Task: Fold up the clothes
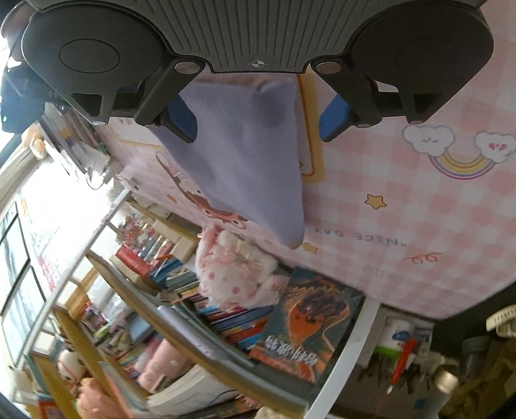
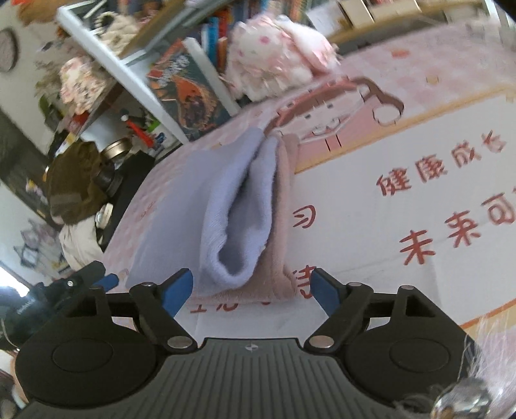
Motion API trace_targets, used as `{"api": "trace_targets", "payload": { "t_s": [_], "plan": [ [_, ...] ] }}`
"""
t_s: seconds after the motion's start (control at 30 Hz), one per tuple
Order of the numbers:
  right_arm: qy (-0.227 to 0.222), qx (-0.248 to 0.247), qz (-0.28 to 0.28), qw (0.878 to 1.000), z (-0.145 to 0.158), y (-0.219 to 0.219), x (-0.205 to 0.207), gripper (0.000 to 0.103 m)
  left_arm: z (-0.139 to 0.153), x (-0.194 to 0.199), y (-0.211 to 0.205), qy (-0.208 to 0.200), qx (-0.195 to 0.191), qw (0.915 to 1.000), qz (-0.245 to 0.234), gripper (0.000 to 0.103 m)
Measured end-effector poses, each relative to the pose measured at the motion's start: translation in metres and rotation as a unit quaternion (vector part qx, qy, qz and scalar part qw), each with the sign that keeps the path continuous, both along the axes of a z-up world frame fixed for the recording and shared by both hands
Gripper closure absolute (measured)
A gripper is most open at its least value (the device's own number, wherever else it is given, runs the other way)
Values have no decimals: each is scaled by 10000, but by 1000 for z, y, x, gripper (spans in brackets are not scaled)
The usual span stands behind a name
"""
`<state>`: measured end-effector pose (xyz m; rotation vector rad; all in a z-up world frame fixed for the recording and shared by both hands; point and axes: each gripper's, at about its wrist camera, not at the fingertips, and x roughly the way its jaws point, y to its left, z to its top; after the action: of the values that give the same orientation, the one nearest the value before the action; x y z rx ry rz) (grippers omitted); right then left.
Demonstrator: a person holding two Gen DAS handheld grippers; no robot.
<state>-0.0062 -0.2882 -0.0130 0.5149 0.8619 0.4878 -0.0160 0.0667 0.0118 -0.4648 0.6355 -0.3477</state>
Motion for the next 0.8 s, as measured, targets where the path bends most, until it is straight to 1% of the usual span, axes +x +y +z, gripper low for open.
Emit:
{"api": "trace_targets", "payload": {
  "t_s": [0.1, 0.17, 0.23, 0.27, 0.3, 0.33, 0.37, 0.43, 0.47, 0.5, 0.53, 0.57, 0.63, 0.73, 0.77, 0.8],
  "plan": [
    [129, 99, 27, 9999, -3, 4, 13, 24, -9, 17, 1, 203, -390, 9990, -70, 19],
    [170, 111, 83, 9998, -3, 10, 21, 27, -16, 28, 0, 330, -624, 9974, -123, 19],
    [210, 113, 139, 9996, -3, 16, 31, 28, -23, 37, -3, 495, -727, 9960, -126, 19],
    [213, 92, 153, 9996, -3, 19, 35, 29, -27, 42, -5, 579, -774, 9952, -126, 21],
    [204, 40, 162, 9997, -3, 22, 39, 31, -30, 47, -7, 663, -821, 9943, -125, 21],
    [193, -12, 167, 9997, -3, 24, 43, 36, -33, 50, -10, 729, -840, 9937, -129, 22],
    [179, -66, 169, 9997, -3, 26, 47, 39, -36, 53, -12, 792, -853, 9931, -134, 28],
    [130, -196, 205, 9995, -3, 30, 53, 52, -33, 48, -19, 705, -631, 9954, -160, 34],
    [44, -290, 265, 9992, -2, 33, 53, 55, -31, 45, -23, 651, -507, 9964, -173, 38],
    [-141, -445, 354, 9983, 1, 36, 51, 62, -29, 41, -26, 597, -383, 9973, -187, 41],
    [-404, -675, 470, 9958, 6, 41, 46, 66, -27, 38, -30, 543, -259, 9980, -200, 46],
    [-655, -923, 593, 9918, 11, 45, 40, 67, -26, 35, -33, 489, -135, 9985, -214, 48],
    [-1089, -1437, 859, 9799, 20, 55, 25, 70, -18, 24, -42, 312, 189, 9990, -273, 49],
    [-1497, -1971, 1223, 9611, 26, 64, 3, 71, -8, 7, -48, 132, 503, 9977, -431, 49],
    [-1499, -2002, 1291, 9596, 26, 63, -2, 71, -9, 4, -46, 194, 408, 9977, -497, 48],
    [-1431, -1928, 1304, 9619, 25, 59, -5, 71, -10, 1, -43, 282, 270, 9976, -566, 48]
  ]
}}
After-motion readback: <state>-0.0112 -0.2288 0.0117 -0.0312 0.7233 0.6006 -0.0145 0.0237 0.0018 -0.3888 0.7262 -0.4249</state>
